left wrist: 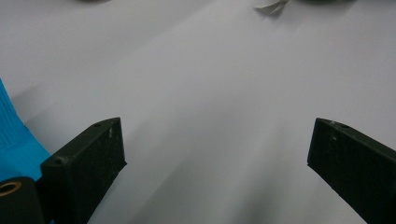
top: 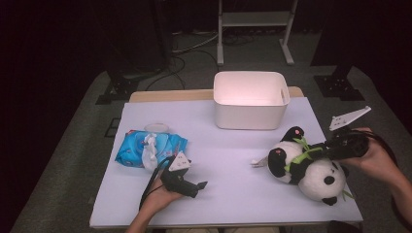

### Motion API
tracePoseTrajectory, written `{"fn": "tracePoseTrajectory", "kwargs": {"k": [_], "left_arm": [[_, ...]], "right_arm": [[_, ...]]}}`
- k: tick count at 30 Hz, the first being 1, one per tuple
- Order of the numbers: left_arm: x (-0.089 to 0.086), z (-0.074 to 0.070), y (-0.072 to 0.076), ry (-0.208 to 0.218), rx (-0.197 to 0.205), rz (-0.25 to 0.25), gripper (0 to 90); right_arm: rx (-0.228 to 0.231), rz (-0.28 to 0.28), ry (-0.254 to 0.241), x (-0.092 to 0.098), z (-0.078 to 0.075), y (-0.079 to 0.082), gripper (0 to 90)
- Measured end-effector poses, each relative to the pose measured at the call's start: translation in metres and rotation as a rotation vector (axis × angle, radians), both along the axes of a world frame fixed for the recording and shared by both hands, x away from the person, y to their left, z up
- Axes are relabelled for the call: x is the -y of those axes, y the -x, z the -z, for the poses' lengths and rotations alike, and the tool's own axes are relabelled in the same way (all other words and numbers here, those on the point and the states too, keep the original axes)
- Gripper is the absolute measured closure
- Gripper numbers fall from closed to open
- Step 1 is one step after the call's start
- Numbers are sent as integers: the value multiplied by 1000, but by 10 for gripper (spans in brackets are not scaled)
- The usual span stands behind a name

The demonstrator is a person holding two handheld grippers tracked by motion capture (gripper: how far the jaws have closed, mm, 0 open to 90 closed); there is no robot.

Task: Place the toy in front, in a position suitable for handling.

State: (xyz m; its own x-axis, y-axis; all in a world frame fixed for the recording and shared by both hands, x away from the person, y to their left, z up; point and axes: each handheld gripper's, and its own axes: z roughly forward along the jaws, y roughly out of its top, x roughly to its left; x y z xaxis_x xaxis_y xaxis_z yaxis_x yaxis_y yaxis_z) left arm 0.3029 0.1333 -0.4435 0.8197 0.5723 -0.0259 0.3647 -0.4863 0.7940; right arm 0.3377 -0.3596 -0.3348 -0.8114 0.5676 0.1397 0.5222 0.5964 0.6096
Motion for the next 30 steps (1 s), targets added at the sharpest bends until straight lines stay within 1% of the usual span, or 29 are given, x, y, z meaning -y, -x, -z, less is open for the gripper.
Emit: {"fn": "tracePoseTrajectory", "kwargs": {"k": [1, 3, 4, 9, 11, 13, 18, 20, 21, 22, 24, 26, 27, 28, 29, 30], "left_arm": [[0, 0, 0, 0, 0, 0, 33], [0, 0, 0, -1, 0, 0, 33], [0, 0, 0, -1, 0, 0, 33], [-1, -1, 0, 1, 1, 0, 33], [-1, -1, 0, -1, 1, -1, 33], [-1, -1, 0, 0, 2, -5, 33], [-2, -2, 0, 1, 3, -8, 33], [-2, -2, -1, -1, 3, -7, 33], [-2, -2, -1, -1, 3, -7, 33], [-3, -2, -1, 3, 3, -10, 33], [-3, -2, -1, 6, 4, -14, 33], [-5, -3, -1, 3, 6, -16, 33], [-5, -3, -1, 3, 6, -16, 33], [-6, -4, -1, 8, 10, -18, 33], [-6, -4, -1, 8, 10, -18, 33], [-6, -5, -1, 13, 11, -21, 33]], "right_arm": [[0, 0, 0, 0, 0, 0, 698], [0, -10, -10, 0, -2, 1, 734], [-4, -16, -6, -1, -3, 0, 745], [-15, -53, -36, -4, -6, 0, 755], [-13, -64, -36, -5, -7, 0, 757], [-8, -94, -31, -10, -12, -2, 758], [-4, -146, -31, -21, -22, -6, 760], [3, -162, -37, -28, -27, -9, 760], [3, -162, -37, -28, -27, -9, 760], [5, -176, -41, -32, -29, -10, 760], [10, -224, -52, -49, -35, -14, 759], [12, -249, -57, -59, -38, -16, 759], [12, -249, -57, -59, -38, -16, 759], [16, -277, -61, -71, -40, -19, 759], [16, -277, -61, -71, -40, -19, 759], [17, -292, -62, -77, -41, -20, 758]]}}
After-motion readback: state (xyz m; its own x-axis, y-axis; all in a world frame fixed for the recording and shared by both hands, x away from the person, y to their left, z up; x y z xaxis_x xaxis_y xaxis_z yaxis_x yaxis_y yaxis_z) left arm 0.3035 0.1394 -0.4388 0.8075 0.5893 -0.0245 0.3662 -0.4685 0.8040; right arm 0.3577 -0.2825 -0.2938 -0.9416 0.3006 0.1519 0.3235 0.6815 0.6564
